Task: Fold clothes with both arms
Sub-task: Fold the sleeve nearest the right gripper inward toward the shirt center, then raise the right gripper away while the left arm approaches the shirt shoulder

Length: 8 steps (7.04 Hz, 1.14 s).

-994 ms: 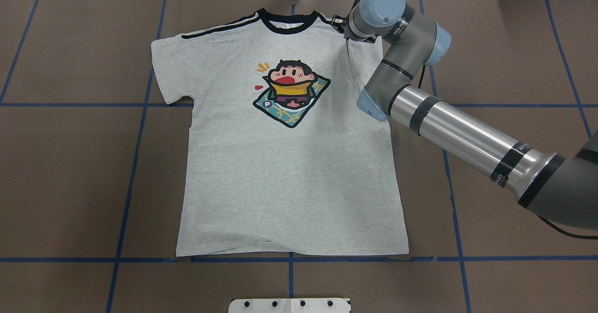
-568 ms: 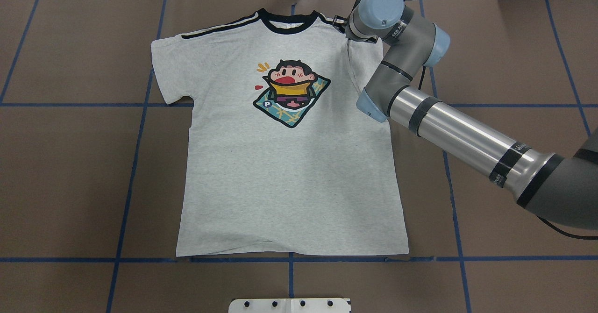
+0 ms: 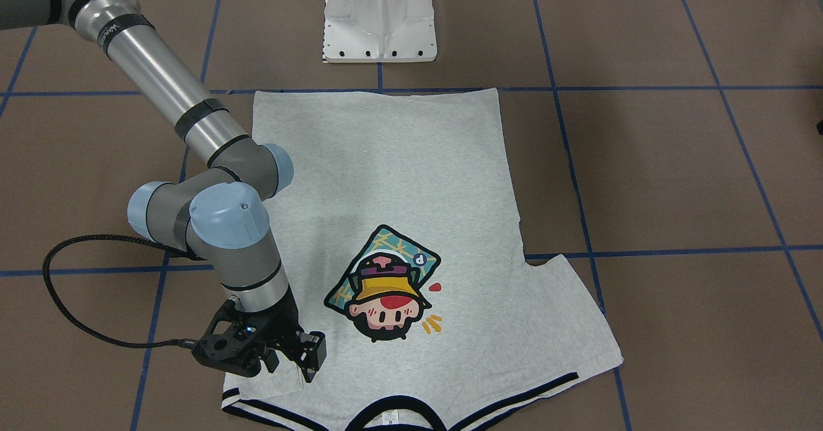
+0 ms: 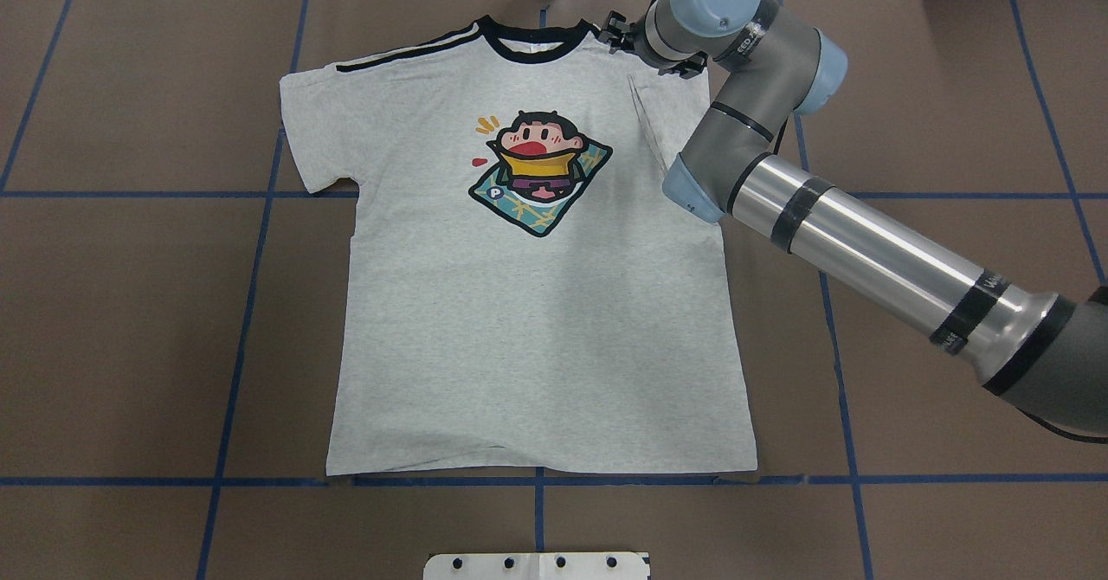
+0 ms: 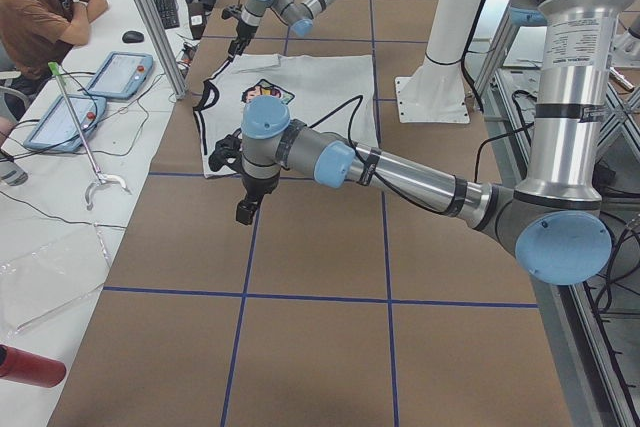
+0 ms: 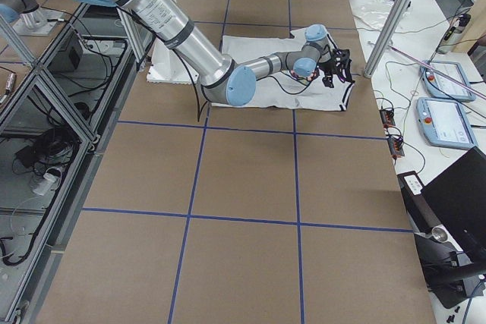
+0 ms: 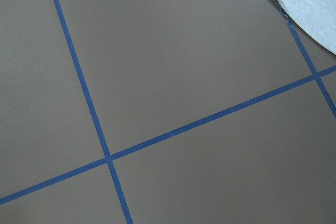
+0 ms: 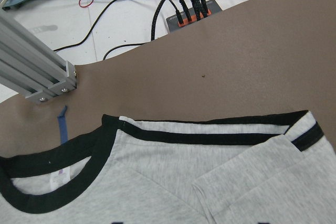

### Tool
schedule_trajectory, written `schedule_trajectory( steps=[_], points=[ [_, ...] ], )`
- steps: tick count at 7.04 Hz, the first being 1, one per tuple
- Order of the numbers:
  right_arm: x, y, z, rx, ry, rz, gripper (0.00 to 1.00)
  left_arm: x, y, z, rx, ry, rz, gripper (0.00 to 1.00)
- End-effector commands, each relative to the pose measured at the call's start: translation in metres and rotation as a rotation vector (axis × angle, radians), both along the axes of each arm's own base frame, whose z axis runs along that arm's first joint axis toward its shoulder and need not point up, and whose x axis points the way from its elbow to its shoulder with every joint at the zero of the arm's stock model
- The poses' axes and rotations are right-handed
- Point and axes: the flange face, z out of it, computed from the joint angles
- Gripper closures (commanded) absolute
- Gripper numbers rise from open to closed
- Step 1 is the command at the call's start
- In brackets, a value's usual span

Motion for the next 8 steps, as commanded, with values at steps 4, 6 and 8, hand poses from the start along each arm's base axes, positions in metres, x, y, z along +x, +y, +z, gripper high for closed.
schedule_trajectory(
  steps=[4, 6, 8],
  points=[
    [0.192, 0.109, 0.054, -0.057, -0.171, -0.167, 0.0, 0.185, -0.099, -0.04, -0.232, 0.144, -0.024, 0.01],
    [0.22, 0.148, 0.066, -0.048, -0.184, -0.179, 0.0, 0.244, -0.131, -0.013, -0.312, 0.232, -0.112, 0.02],
    [0.229, 0.16, 0.079, -0.059, -0.176, -0.174, 0.0, 0.287, -0.158, -0.009, -0.278, 0.254, -0.188, 0.06]
  ],
)
